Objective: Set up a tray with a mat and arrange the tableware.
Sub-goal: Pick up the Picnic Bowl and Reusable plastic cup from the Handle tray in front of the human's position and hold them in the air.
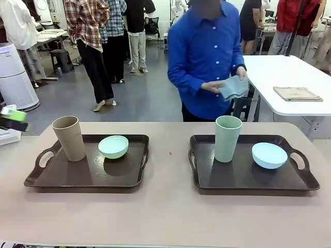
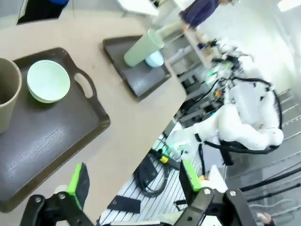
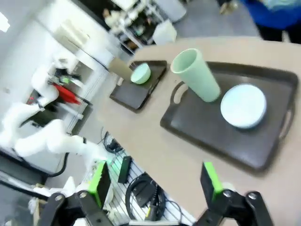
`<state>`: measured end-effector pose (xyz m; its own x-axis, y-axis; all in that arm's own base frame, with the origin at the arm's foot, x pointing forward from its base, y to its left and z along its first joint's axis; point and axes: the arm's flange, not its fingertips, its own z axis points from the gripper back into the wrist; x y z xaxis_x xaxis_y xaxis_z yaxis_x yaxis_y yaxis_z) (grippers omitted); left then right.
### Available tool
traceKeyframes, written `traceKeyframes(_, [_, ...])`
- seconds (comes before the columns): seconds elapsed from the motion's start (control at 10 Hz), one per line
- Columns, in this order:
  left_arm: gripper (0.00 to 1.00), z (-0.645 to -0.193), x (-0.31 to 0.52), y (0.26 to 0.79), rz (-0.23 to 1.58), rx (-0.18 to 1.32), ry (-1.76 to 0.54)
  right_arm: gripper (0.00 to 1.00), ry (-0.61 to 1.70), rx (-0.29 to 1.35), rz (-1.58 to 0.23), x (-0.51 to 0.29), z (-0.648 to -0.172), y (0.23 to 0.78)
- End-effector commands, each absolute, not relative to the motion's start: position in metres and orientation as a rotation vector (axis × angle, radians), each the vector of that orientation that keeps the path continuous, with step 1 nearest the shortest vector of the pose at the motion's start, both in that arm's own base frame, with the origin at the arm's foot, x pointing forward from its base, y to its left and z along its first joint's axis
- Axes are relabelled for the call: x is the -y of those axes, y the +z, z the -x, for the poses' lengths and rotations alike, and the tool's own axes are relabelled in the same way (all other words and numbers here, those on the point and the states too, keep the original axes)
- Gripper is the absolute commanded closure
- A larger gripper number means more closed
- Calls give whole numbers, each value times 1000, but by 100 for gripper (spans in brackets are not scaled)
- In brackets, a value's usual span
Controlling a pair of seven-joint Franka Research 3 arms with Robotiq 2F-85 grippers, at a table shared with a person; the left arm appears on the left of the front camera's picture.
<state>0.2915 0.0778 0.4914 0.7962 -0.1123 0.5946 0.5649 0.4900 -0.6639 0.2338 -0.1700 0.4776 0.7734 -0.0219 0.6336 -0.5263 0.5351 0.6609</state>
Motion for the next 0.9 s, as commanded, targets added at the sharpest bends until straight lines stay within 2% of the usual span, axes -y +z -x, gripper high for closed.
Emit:
traceKeyframes(0.0, [0, -237, -70, 443, 1067, 579, -382, 0, 272, 502, -999, 103, -187, 322])
traceKeyframes(0.2, [0, -234, -72, 426, 1109, 582, -312, 0, 279, 443, -1102, 105, -207, 303])
traceKeyframes(0.5, [0, -254, -48, 418, 1070, 493, -313, 0, 235, 365, -1122, 96, -226, 293])
traceKeyframes(0.8, [0, -265, -32, 413, 1003, 432, -313, 0, 242, 445, -1137, 95, -231, 307])
